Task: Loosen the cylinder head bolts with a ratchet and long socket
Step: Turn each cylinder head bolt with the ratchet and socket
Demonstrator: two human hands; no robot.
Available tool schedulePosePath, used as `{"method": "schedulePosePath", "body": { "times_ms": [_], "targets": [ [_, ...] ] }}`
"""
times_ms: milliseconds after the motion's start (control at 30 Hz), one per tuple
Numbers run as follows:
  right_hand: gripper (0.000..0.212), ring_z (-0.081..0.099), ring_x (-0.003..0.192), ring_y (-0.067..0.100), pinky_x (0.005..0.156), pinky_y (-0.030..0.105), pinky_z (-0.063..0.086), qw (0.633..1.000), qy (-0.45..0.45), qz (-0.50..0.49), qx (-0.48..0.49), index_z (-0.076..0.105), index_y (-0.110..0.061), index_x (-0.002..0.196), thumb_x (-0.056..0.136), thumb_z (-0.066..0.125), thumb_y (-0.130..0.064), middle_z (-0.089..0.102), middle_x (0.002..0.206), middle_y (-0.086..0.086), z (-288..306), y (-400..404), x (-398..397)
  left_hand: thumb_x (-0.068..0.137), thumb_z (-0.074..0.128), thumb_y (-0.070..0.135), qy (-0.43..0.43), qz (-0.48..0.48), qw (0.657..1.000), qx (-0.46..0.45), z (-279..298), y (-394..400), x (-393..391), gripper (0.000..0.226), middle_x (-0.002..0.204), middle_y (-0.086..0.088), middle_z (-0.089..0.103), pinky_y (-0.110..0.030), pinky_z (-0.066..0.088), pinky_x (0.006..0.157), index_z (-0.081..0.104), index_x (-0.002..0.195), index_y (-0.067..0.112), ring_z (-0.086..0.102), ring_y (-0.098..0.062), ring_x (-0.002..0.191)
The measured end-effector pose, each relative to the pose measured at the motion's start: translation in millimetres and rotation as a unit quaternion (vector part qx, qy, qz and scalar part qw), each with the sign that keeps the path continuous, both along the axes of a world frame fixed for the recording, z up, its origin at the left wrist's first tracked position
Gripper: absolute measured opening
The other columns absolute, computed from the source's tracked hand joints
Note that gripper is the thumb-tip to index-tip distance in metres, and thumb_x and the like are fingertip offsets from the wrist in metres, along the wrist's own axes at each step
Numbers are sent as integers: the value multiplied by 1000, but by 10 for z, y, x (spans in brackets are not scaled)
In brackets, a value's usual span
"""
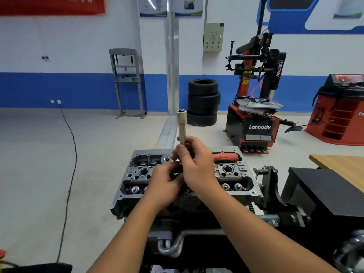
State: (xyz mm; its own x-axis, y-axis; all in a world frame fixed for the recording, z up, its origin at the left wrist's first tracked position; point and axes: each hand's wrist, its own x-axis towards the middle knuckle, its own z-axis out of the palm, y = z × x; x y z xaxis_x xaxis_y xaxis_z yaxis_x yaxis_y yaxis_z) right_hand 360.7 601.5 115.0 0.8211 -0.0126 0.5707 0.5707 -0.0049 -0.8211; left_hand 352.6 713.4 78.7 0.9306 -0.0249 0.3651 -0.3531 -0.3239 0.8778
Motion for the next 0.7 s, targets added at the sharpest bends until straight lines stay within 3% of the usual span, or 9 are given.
{"method": "schedulePosePath", "body": {
  "times_ms": [100, 233, 400, 533, 600, 700],
  "targets": [
    [12, 74, 79, 21, 74, 36, 61, 996, 32, 72, 43, 60, -24, 105, 101, 61, -13, 74, 84, 7, 13, -42, 14, 92, 74, 7, 17, 6, 1000, -17, -8, 22, 18, 12, 86, -1, 79, -52, 62, 78, 78, 94, 19, 75, -28, 83],
    [9, 71, 76, 18, 72, 35, 61, 999, 23, 17, 25, 67, -25, 88, 93, 73, -25, 73, 79, 3, -36, -88, 54, 83, 83, 6, 13, 29, 999, -32, -30, -2, 44, 17, 85, 5, 79, -33, 62, 70, 77, 90, 21, 76, -13, 80],
    [20, 68, 77, 10, 73, 34, 58, 999, 36, 9, 34, 68, -25, 91, 97, 53, -38, 72, 80, -8, -88, -73, 96, 78, 85, 9, 15, -17, 1000, -1, -18, -24, 22, 27, 90, 2, 80, -37, 64, 75, 77, 100, 23, 77, -15, 85],
    [24, 65, 70, 11, 66, 28, 55, 993, 54, 75, 73, 67, -18, 94, 104, 49, -29, 69, 75, -5, -69, 3, 119, 87, 78, 8, 6, -12, 1000, -28, -27, -6, 23, 20, 92, 2, 81, -36, 64, 78, 78, 99, 25, 78, -19, 91],
    [25, 62, 67, 12, 62, 25, 53, 989, 63, 101, 92, 67, -17, 91, 104, 52, -32, 66, 73, -3, -60, 21, 115, 90, 76, 1, 9, -7, 999, -35, -47, 7, 34, 25, 86, 1, 81, -31, 62, 73, 79, 89, 26, 78, -18, 85],
    [32, 49, 56, 9, 56, 24, 43, 995, 48, 67, 58, 57, -29, 72, 93, 62, -53, 54, 62, -11, -71, 63, 105, 81, 80, 0, 8, 24, 1000, -3, -34, 14, 44, 29, 73, 3, 77, -22, 54, 59, 78, 76, 29, 71, -8, 67]
  ]
}}
